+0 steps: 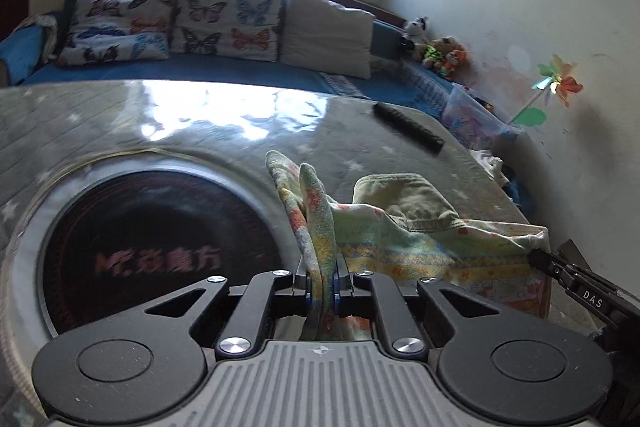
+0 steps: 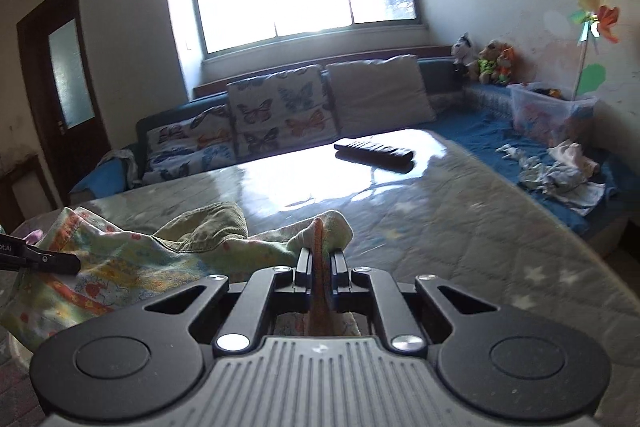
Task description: Fold clothes
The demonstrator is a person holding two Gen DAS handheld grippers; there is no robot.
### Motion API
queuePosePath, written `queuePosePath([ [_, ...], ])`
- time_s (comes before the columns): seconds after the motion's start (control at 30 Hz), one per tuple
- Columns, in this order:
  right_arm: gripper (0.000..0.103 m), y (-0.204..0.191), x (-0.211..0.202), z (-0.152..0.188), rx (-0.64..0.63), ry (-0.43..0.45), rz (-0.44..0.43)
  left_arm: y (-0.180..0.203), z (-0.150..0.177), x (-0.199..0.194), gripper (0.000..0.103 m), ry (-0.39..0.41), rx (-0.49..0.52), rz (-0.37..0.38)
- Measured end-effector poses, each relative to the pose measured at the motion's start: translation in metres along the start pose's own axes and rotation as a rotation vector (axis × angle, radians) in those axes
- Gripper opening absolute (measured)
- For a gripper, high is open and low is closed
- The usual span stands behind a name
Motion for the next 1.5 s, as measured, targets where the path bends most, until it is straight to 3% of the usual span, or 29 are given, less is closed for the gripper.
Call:
queuePosePath([
  [0.37,0.007,0.068,-0.035,-0.02,0.017,0.049,0.172,0.081,-0.021,0.03,0.008,0.019,0.12,0.043],
  [0.47,0.007,0.085,-0.036,-0.018,0.051,0.025,0.191,0.095,-0.022,0.037,0.008,0.016,0.144,0.056],
  [0.7,0.008,0.112,-0.032,0.0,0.084,-0.011,0.261,0.11,-0.008,0.054,0.008,-0.031,0.19,0.04],
  [0.93,0.01,0.115,-0.017,0.005,0.053,-0.046,0.294,0.111,0.007,0.064,0.01,-0.077,0.211,0.02],
  [1.03,0.015,0.122,-0.017,0.006,0.067,-0.049,0.32,0.11,0.014,0.066,0.017,-0.09,0.223,0.014],
  [1.07,0.016,0.123,-0.017,0.006,0.066,-0.048,0.326,0.11,0.016,0.065,0.026,-0.09,0.227,0.01],
  [1.1,0.019,0.122,-0.018,0.006,0.064,-0.046,0.326,0.11,0.018,0.065,0.036,-0.09,0.231,0.006],
  [1.17,0.022,0.114,-0.022,0.005,0.055,-0.041,0.305,0.109,0.022,0.064,0.042,-0.091,0.237,0.002],
  [1.23,0.034,0.103,-0.023,0.006,0.046,-0.048,0.272,0.108,0.025,0.062,0.046,-0.091,0.242,0.002],
  [1.3,0.038,0.087,-0.021,0.01,0.032,-0.059,0.224,0.108,0.029,0.06,0.053,-0.088,0.25,0.0],
  [1.37,0.041,0.069,-0.019,0.016,0.012,-0.075,0.176,0.109,0.032,0.058,0.054,-0.082,0.267,-0.005],
  [1.43,0.05,0.05,-0.016,0.022,-0.008,-0.088,0.13,0.109,0.036,0.055,0.054,-0.077,0.282,-0.006],
  [1.5,0.05,0.036,-0.014,0.027,-0.033,-0.098,0.102,0.11,0.04,0.053,0.056,-0.071,0.295,-0.006],
])
Point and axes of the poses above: each gripper's, at about its wrist camera, not at the fingertips, and x roughly the way its jaws point, y to its right, z to its underside, the point moved 5 cm from there along x, roughly the way its jaws point, and after that the axes turned 14 degrees about -z, right-handed, at the moved point
